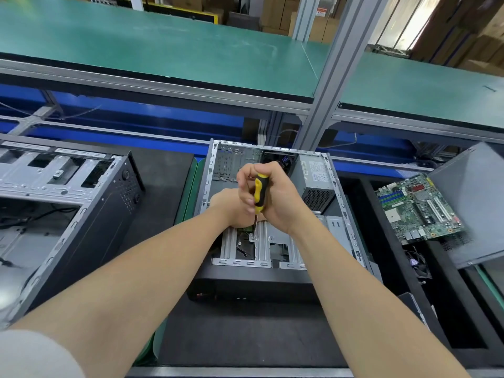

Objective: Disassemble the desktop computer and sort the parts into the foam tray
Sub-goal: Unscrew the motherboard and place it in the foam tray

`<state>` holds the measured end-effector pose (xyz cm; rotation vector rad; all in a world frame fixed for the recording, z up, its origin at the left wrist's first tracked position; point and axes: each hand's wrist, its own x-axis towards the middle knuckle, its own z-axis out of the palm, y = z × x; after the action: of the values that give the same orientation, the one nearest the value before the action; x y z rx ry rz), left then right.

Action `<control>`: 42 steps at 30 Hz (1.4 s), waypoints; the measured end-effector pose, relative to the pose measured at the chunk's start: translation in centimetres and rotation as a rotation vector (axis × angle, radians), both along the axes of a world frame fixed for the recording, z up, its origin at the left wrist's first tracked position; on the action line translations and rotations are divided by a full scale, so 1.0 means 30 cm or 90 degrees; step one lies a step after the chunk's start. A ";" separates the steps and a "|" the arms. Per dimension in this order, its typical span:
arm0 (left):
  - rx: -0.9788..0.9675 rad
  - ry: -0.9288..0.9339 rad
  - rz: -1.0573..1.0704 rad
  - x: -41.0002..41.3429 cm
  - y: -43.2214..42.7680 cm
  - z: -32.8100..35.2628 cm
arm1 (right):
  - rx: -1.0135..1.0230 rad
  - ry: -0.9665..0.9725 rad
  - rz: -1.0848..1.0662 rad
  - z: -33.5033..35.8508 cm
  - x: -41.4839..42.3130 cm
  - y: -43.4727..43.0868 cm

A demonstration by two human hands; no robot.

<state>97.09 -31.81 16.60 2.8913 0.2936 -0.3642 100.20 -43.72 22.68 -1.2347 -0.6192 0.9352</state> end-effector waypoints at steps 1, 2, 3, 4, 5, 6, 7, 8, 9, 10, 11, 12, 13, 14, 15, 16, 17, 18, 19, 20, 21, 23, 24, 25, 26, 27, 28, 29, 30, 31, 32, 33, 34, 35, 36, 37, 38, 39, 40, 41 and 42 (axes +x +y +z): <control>0.007 -0.001 0.005 0.003 -0.001 0.003 | -0.016 -0.025 -0.067 0.005 -0.017 0.002; 0.000 -0.008 0.018 -0.001 -0.007 0.010 | -0.033 -0.049 -0.147 0.010 -0.037 0.006; -0.019 -0.016 0.036 -0.006 -0.014 0.017 | -0.057 -0.071 -0.234 0.013 -0.056 0.011; -0.030 -0.020 0.051 -0.008 -0.017 0.020 | -0.082 -0.082 -0.321 0.015 -0.073 0.017; -0.030 -0.023 0.054 -0.007 -0.020 0.021 | -0.097 -0.076 -0.399 0.016 -0.088 0.024; -0.026 -0.017 0.060 -0.007 -0.023 0.025 | -0.102 -0.059 -0.462 0.015 -0.100 0.031; -0.031 -0.006 0.068 -0.006 -0.023 0.026 | -0.102 -0.042 -0.510 0.015 -0.112 0.040; -0.038 0.001 0.073 -0.004 -0.018 0.025 | -0.104 -0.035 -0.546 0.015 -0.126 0.051; -0.043 0.005 0.072 -0.005 -0.013 0.024 | -0.112 -0.039 -0.577 0.017 -0.143 0.065; -0.037 0.004 0.064 -0.002 -0.006 0.021 | -0.122 -0.051 -0.602 0.015 -0.161 0.078; -0.020 0.001 0.051 0.000 -0.002 0.020 | -0.128 -0.068 -0.623 0.012 -0.177 0.091; -0.007 -0.007 0.044 0.000 -0.002 0.016 | -0.127 -0.087 -0.640 0.007 -0.188 0.104; -0.002 -0.020 0.050 0.002 0.000 0.009 | -0.112 -0.098 -0.649 0.002 -0.194 0.110; -0.002 -0.028 0.068 -0.001 0.000 0.008 | -0.078 -0.094 -0.647 -0.005 -0.194 0.113; -0.008 -0.034 0.083 -0.003 0.001 0.004 | -0.027 -0.075 -0.627 -0.010 -0.190 0.111; -0.014 -0.037 0.089 -0.003 0.003 -0.001 | 0.016 -0.063 -0.588 -0.015 -0.180 0.106; -0.013 -0.041 0.092 -0.005 0.000 -0.005 | 0.038 -0.069 -0.532 -0.016 -0.169 0.098; -0.010 -0.053 0.087 -0.008 0.003 -0.011 | 0.036 -0.092 -0.468 -0.016 -0.154 0.089; -0.002 -0.051 0.082 -0.008 -0.001 -0.012 | 0.028 -0.114 -0.397 -0.014 -0.140 0.082; 0.005 -0.051 0.072 -0.009 -0.002 -0.014 | 0.019 -0.121 -0.322 -0.012 -0.125 0.076; 0.013 -0.044 0.062 -0.009 -0.002 -0.018 | 0.016 -0.105 -0.245 -0.009 -0.110 0.069; -0.007 -0.030 0.071 0.002 -0.001 -0.029 | 0.038 -0.048 -0.113 -0.008 -0.076 0.056; -0.026 -0.026 0.073 0.004 0.002 -0.031 | 0.051 -0.018 -0.067 -0.010 -0.057 0.050; -0.027 -0.001 0.062 0.008 0.006 -0.035 | 0.061 0.014 -0.031 -0.012 -0.040 0.043; -0.026 0.008 0.052 0.008 0.004 -0.032 | 0.068 0.046 -0.002 -0.013 -0.024 0.038; -0.028 0.023 0.063 0.006 0.002 -0.026 | 0.074 0.076 0.022 -0.015 -0.009 0.033; -0.030 0.015 0.062 0.007 0.009 -0.025 | 0.080 0.101 0.041 -0.016 0.004 0.031; -0.028 -0.002 0.059 0.009 0.006 -0.021 | 0.086 0.121 0.055 -0.017 0.014 0.030; -0.016 -0.016 0.046 0.011 0.009 -0.018 | 0.090 0.136 0.063 -0.018 0.022 0.029; -0.006 -0.022 0.032 0.010 0.009 -0.011 | 0.094 0.146 0.068 -0.020 0.028 0.028; -0.003 -0.026 0.023 0.009 0.007 -0.010 | 0.098 0.152 0.068 -0.021 0.031 0.027; 0.000 -0.026 0.021 0.010 0.006 -0.010 | 0.103 0.155 0.066 -0.023 0.032 0.025; 0.005 -0.028 0.019 0.010 0.006 -0.009 | 0.109 0.156 0.060 -0.025 0.032 0.023; 0.009 -0.033 0.021 0.008 0.005 -0.006 | 0.117 0.155 0.051 -0.028 0.030 0.019; 0.015 -0.040 0.018 0.008 0.004 -0.004 | 0.127 0.150 0.034 -0.030 0.026 0.016; 0.016 -0.044 0.014 0.007 0.001 0.000 | 0.139 0.141 0.011 -0.033 0.019 0.013; 0.015 -0.041 0.016 0.007 0.001 0.000 | 0.148 0.129 -0.018 -0.035 0.010 0.012; 0.012 -0.037 0.019 0.006 -0.001 0.001 | 0.152 0.118 -0.051 -0.035 -0.001 0.010; 0.012 -0.030 0.021 0.006 -0.002 0.000 | 0.150 0.105 -0.091 -0.032 -0.012 0.009; 0.012 -0.022 0.022 0.007 -0.002 -0.002 | 0.142 0.087 -0.133 -0.029 -0.023 0.006; 0.009 -0.018 0.018 0.008 -0.004 -0.004 | 0.129 0.061 -0.178 -0.025 -0.033 0.004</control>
<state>97.33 -31.94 16.49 2.9008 0.3331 -0.3167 99.21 -43.59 21.93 -1.0564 -0.4397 0.6752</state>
